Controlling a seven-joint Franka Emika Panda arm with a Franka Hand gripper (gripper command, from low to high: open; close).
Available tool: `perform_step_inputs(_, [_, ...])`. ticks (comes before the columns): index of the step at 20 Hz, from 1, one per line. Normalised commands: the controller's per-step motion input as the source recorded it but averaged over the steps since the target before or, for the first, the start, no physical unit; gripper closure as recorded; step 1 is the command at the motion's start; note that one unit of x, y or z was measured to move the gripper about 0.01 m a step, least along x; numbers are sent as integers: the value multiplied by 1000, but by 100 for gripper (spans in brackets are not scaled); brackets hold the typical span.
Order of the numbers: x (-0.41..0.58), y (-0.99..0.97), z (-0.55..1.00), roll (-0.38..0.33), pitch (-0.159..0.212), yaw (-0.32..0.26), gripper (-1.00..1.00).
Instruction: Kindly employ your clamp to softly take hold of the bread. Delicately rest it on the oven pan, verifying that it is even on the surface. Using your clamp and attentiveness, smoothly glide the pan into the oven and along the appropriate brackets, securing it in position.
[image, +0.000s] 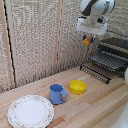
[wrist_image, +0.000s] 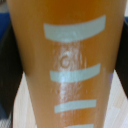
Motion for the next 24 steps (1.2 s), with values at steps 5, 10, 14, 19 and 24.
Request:
perform_step_inputs(5, [0,-856,-8,0,0,-129,100])
perform_step_inputs(10, [0,-877,-38,0,0,-121,100])
perform_step_inputs(14, [0,-860,-66,9,0,-118,100])
perform_step_inputs(19, [0,-778,-87,19,0,-136,100])
perform_step_inputs(24, [20,-337,-119,5,-9,-41,100])
